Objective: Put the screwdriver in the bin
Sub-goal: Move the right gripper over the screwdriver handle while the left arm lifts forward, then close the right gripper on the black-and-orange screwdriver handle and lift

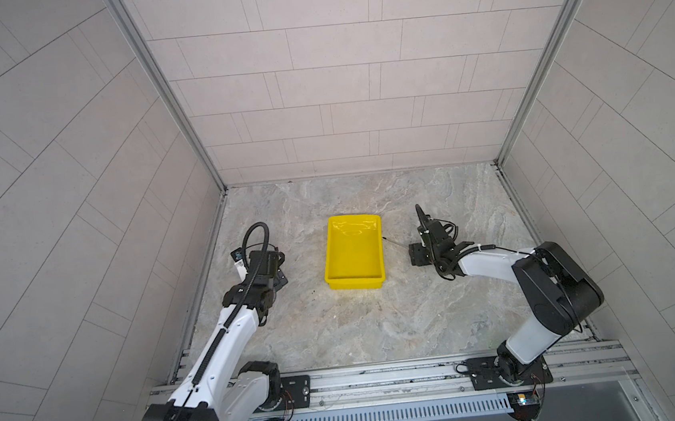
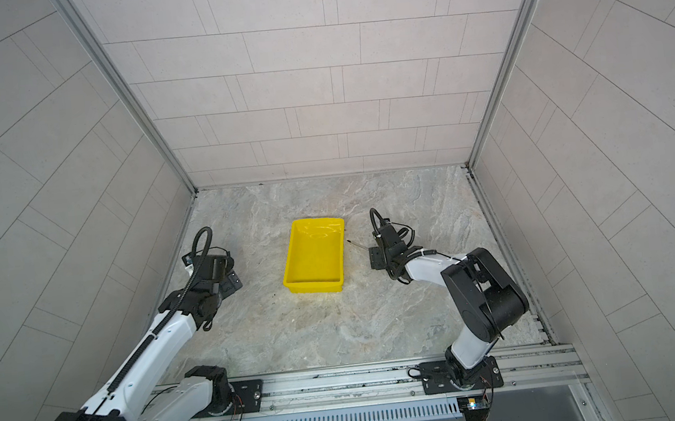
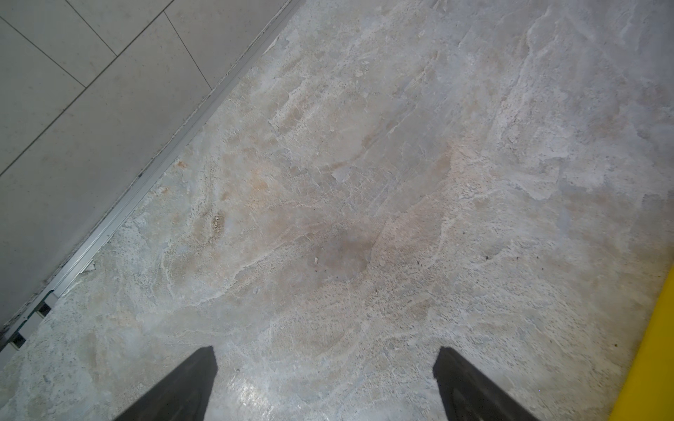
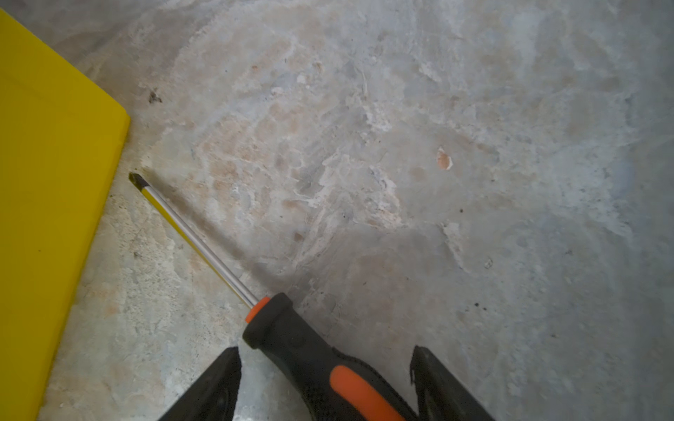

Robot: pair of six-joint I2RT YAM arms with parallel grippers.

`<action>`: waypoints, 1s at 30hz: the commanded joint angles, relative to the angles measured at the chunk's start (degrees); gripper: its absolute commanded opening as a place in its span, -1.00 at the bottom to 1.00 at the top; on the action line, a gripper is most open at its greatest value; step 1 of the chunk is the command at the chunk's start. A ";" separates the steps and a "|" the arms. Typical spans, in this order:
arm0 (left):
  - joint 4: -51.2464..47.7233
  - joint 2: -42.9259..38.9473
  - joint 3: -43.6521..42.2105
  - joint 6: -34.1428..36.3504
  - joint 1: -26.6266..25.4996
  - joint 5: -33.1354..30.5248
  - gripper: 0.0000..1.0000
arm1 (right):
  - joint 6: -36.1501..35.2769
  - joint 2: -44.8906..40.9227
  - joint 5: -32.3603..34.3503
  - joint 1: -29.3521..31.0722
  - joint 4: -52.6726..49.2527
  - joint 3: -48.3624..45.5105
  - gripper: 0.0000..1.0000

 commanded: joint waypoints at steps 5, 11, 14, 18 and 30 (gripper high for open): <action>-0.33 -1.78 -0.72 -1.46 0.09 -0.18 1.00 | 2.84 2.28 0.30 0.27 -2.29 0.25 0.24; -2.75 -7.28 -1.62 -3.31 0.09 -1.80 1.00 | 3.68 3.58 3.00 0.62 -5.43 2.39 0.00; 0.48 -11.39 -5.59 -4.18 0.23 -0.71 1.00 | 4.42 4.39 3.80 0.60 -5.73 2.97 -0.04; 1.36 -15.36 -7.45 -3.55 0.26 -0.33 1.00 | 4.43 5.93 4.43 0.65 -6.94 4.28 -0.11; 2.86 -17.34 -9.19 -2.01 0.25 0.88 1.00 | 2.84 5.01 3.77 1.16 -1.86 1.24 -0.49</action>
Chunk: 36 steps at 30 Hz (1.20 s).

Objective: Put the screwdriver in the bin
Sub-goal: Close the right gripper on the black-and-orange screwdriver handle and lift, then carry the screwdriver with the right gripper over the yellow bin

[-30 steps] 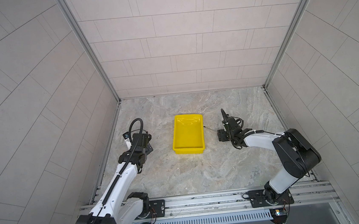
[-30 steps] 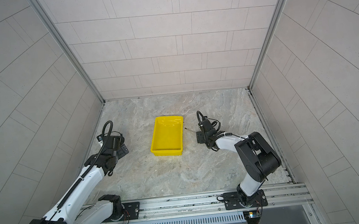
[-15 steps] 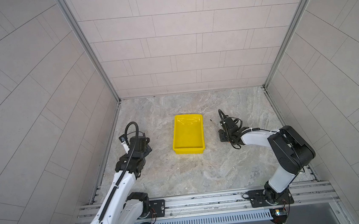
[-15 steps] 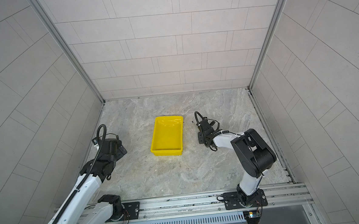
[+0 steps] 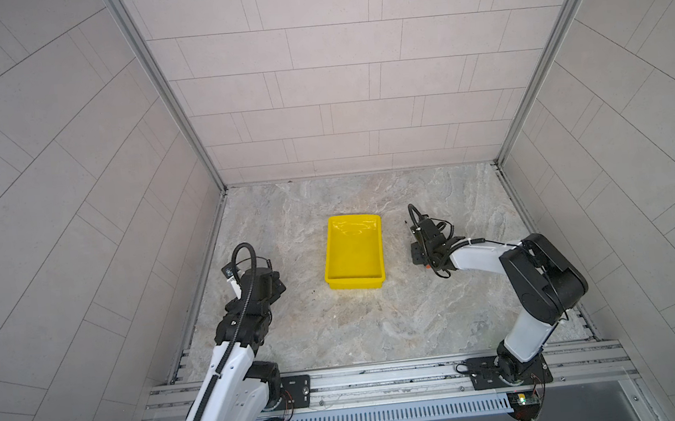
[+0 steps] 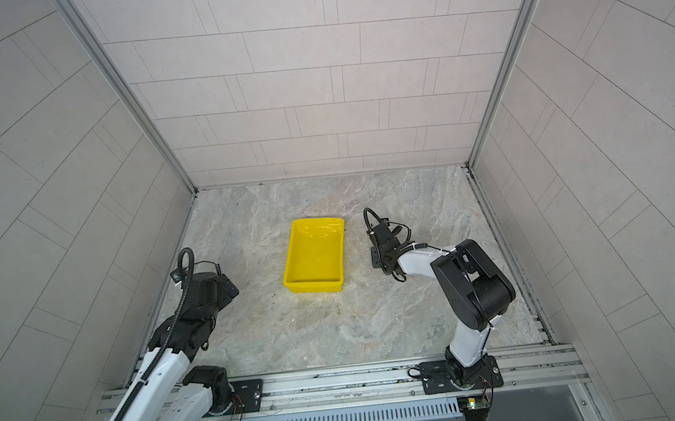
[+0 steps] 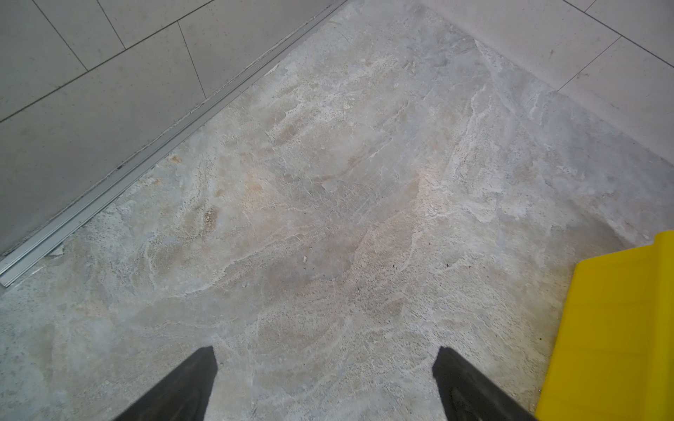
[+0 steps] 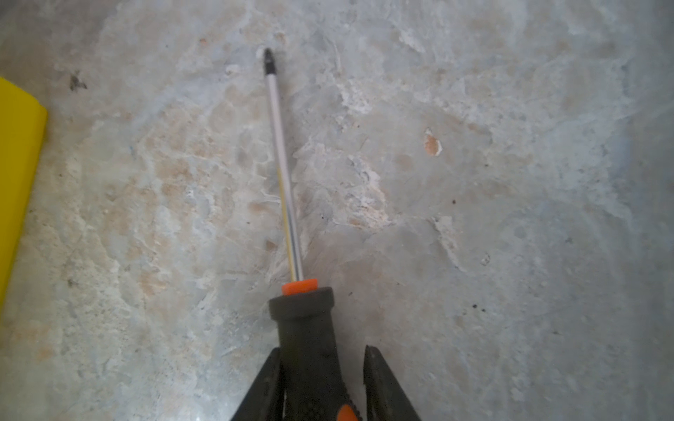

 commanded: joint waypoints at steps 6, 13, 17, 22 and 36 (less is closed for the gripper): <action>1.02 -0.44 -0.94 1.53 0.21 1.53 1.00 | -0.07 -5.49 -0.42 0.75 1.40 -6.84 -0.60; 2.22 2.00 -0.66 1.90 0.24 2.63 1.00 | 2.90 -18.91 -0.83 2.63 -10.86 -7.12 -0.63; 2.63 3.16 -0.52 1.90 0.29 2.70 1.00 | 9.33 -26.09 -3.06 6.06 -9.85 -8.32 -0.63; 4.98 4.35 -2.14 1.65 0.24 2.69 0.94 | 13.03 -26.06 -4.06 15.31 -7.23 -2.34 -0.61; 6.84 -0.36 -4.92 1.72 0.28 3.40 0.93 | 22.08 2.35 -20.74 20.15 -3.73 21.16 -0.49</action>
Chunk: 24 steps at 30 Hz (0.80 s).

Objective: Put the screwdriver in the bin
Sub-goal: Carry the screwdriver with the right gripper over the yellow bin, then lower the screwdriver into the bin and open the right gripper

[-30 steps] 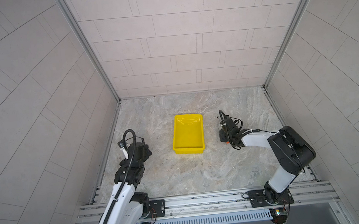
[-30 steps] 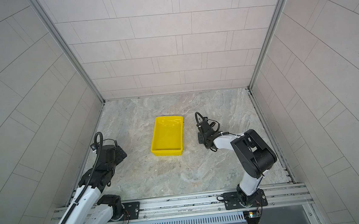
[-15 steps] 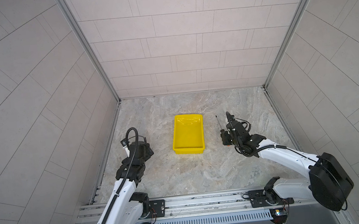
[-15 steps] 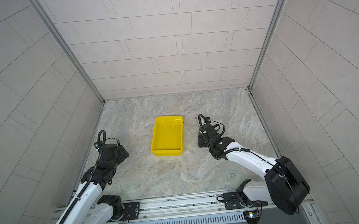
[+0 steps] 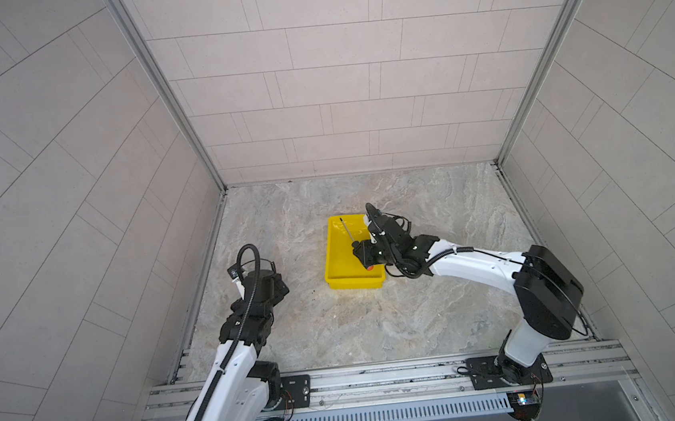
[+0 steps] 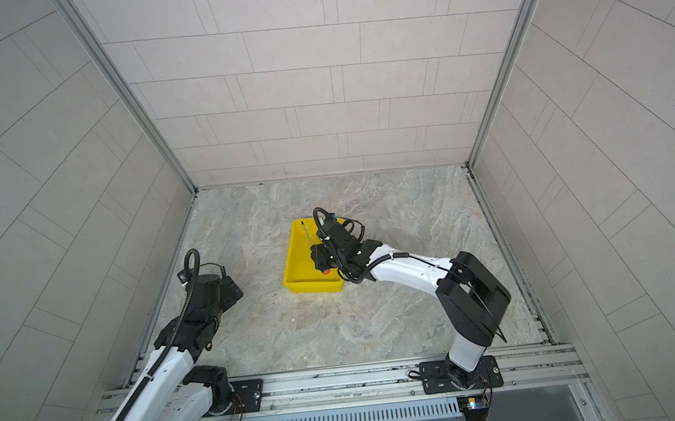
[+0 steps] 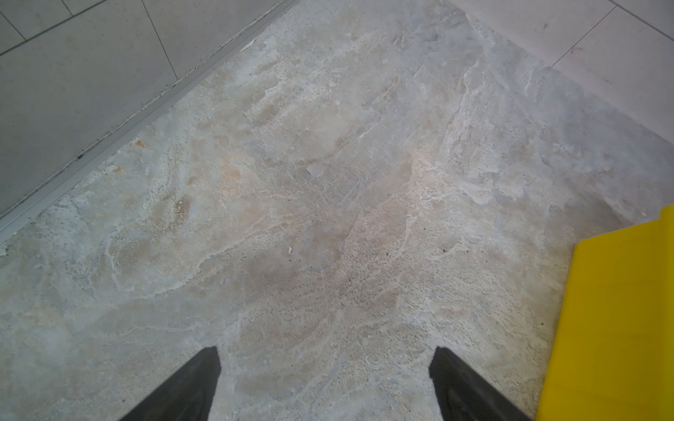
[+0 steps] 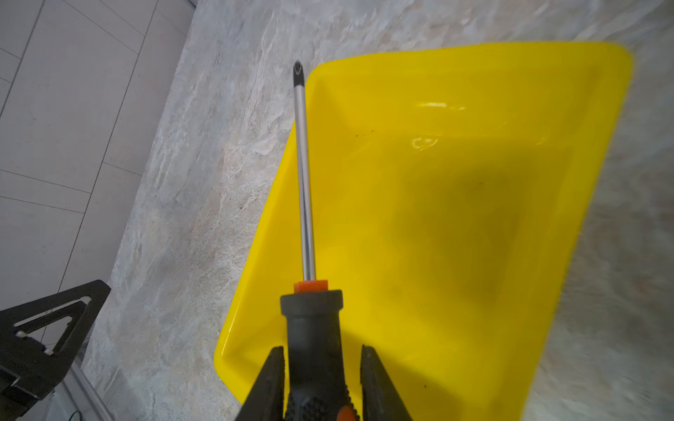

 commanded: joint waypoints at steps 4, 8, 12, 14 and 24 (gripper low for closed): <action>1.46 -1.95 -1.27 0.31 0.26 -0.13 0.93 | 3.26 4.68 -4.11 -0.27 0.73 3.70 -0.47; 2.03 -2.35 -1.58 0.48 0.26 0.22 0.93 | 3.94 5.70 -4.24 -0.87 0.45 4.24 -0.39; 2.25 -2.13 -1.54 0.71 0.20 0.98 0.93 | 2.21 5.65 -3.90 -1.18 -1.91 5.56 -0.28; 2.07 -2.05 -1.52 0.66 0.21 0.95 0.93 | 1.28 5.44 -2.93 -1.25 -3.55 5.96 -0.25; 1.90 -1.87 -1.49 0.57 0.26 0.90 0.93 | -2.02 0.45 -0.55 -1.51 -6.63 4.96 -0.20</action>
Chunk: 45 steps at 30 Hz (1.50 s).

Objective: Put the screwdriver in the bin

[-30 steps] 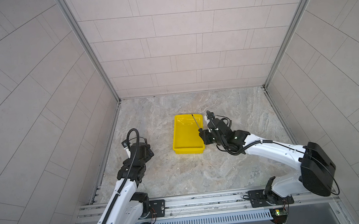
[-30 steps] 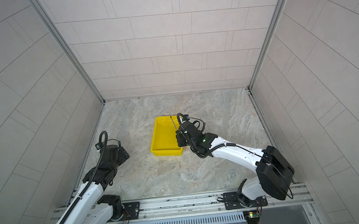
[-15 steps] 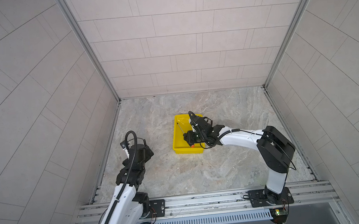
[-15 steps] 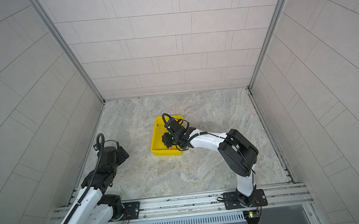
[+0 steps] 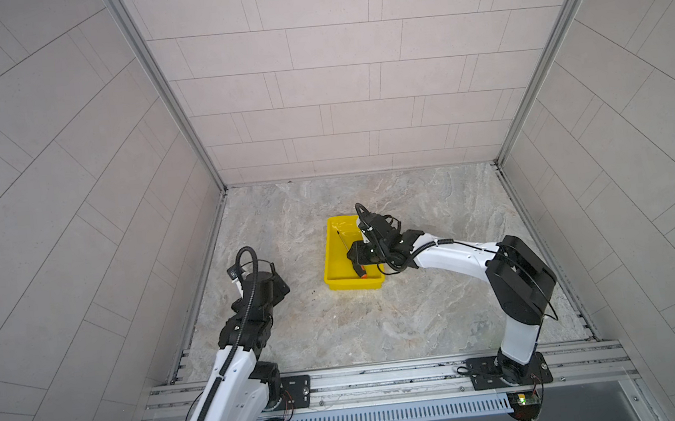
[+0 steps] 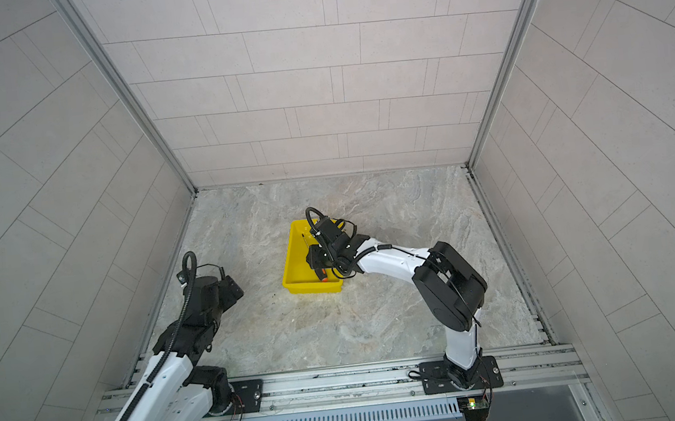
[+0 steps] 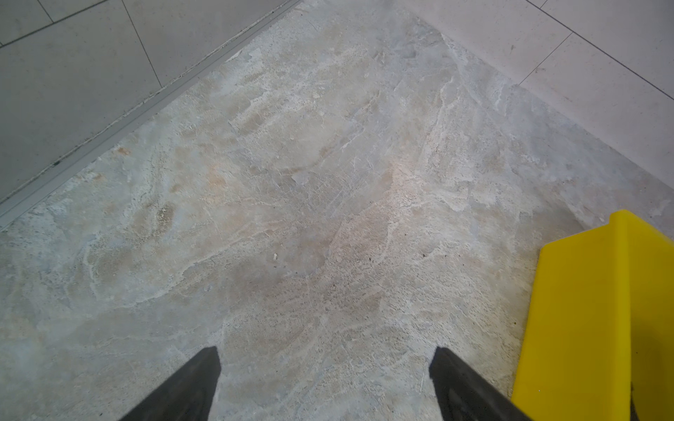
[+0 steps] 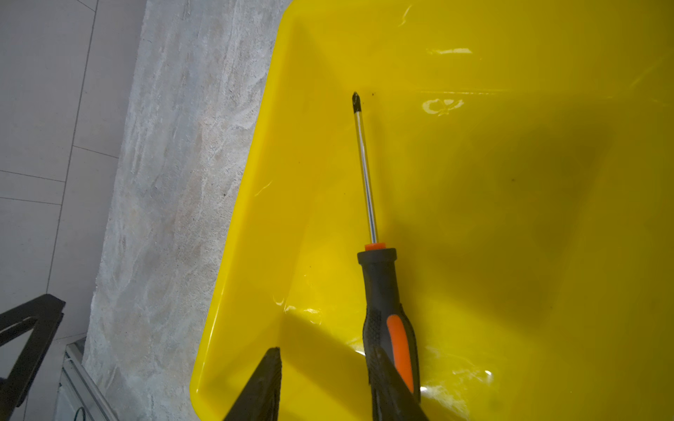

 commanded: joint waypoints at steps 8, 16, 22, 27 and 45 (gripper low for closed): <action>0.11 -0.28 -0.90 -0.17 0.27 -1.34 0.94 | -8.63 -11.93 4.38 -1.94 -7.86 -1.53 -0.07; 0.61 2.25 -0.37 -0.37 0.26 -0.69 1.00 | -19.66 -32.42 34.55 -5.46 -6.77 -17.95 0.99; 0.69 2.91 -0.24 -0.53 0.20 -0.54 1.00 | -30.65 -46.11 47.30 -9.23 -3.38 -31.37 0.99; 0.78 3.43 -0.16 -0.53 0.20 -0.36 1.00 | -35.17 -52.16 47.33 -12.36 5.29 -40.36 0.99; 0.98 3.97 -0.07 -0.53 0.26 -0.38 1.00 | -61.41 -19.75 55.12 -20.31 73.63 -54.17 0.99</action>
